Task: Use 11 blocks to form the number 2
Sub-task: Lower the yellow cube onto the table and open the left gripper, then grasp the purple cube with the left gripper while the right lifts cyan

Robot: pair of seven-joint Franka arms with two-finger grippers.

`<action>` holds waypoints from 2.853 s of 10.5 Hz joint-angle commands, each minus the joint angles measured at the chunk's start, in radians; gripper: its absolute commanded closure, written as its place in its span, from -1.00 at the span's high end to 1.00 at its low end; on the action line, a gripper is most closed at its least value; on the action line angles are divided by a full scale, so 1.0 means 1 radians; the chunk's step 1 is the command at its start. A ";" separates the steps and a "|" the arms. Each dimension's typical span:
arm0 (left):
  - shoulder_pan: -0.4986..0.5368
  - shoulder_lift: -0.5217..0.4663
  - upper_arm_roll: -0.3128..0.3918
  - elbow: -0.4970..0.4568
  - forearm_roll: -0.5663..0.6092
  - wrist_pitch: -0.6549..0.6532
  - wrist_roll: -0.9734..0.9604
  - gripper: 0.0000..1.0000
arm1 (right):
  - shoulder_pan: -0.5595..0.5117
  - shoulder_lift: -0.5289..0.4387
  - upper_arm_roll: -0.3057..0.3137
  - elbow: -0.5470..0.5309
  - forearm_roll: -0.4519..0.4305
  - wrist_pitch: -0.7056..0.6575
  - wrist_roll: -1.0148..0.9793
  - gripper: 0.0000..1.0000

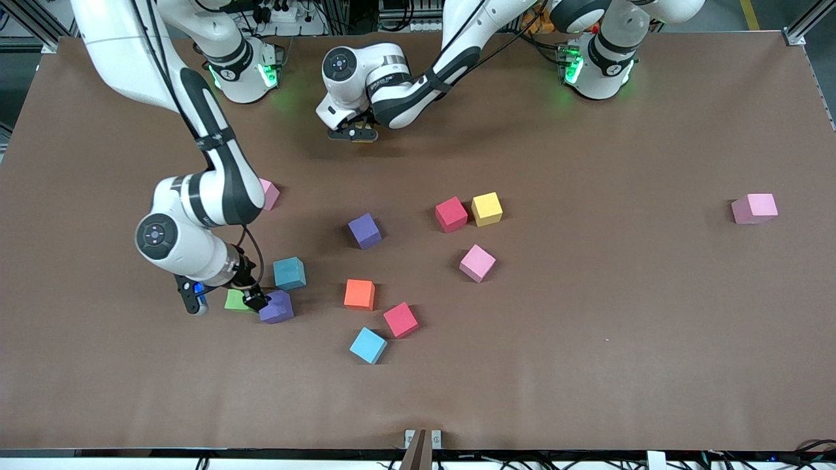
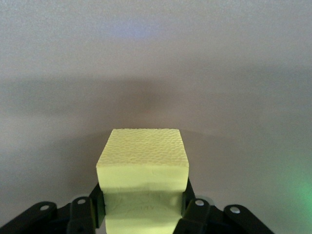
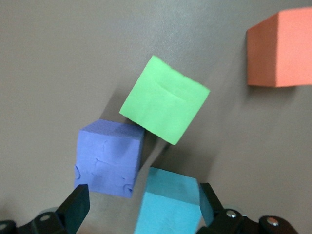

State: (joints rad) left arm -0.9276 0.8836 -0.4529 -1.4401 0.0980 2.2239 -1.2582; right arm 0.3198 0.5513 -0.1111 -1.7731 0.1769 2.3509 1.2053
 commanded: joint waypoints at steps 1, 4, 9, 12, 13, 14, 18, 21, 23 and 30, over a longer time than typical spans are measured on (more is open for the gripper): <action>-0.022 0.015 0.007 0.026 0.034 -0.018 -0.032 0.88 | 0.008 0.016 0.004 0.006 0.003 0.018 0.057 1.00; -0.010 -0.024 0.007 0.026 0.034 -0.058 -0.024 1.00 | 0.039 0.016 0.004 -0.002 0.006 0.001 0.082 1.00; 0.070 -0.158 -0.006 0.014 0.023 -0.212 0.013 1.00 | 0.061 0.015 0.004 -0.025 0.006 -0.051 0.111 1.00; 0.200 -0.253 -0.004 -0.077 0.017 -0.225 0.130 1.00 | 0.068 0.021 0.004 -0.025 0.006 -0.050 0.109 1.00; 0.246 -0.246 -0.003 -0.077 0.019 -0.210 0.150 1.00 | 0.070 0.031 0.004 -0.025 0.006 -0.044 0.108 1.00; 0.271 -0.235 0.005 -0.077 0.016 -0.173 0.177 1.00 | 0.079 0.039 0.004 -0.025 0.004 -0.044 0.108 1.00; 0.273 -0.143 0.141 -0.024 0.025 -0.021 0.235 1.00 | 0.068 0.048 0.004 -0.028 0.003 -0.054 0.093 -0.99; 0.239 -0.060 0.238 0.075 0.022 0.159 0.232 1.00 | 0.064 0.009 0.004 -0.052 0.003 -0.110 0.074 -1.00; 0.219 -0.014 0.264 0.137 -0.028 0.168 0.156 1.00 | 0.076 -0.092 0.004 -0.171 0.003 -0.104 0.072 -1.00; 0.101 0.063 0.322 0.270 -0.058 0.106 0.005 1.00 | 0.280 -0.405 0.008 -0.548 0.009 -0.104 0.373 -1.00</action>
State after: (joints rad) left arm -0.8163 0.9069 -0.1493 -1.2460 0.0589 2.3532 -1.2502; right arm 0.5563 0.2195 -0.0986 -2.2413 0.1768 2.2298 1.5022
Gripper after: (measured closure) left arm 0.000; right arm 0.445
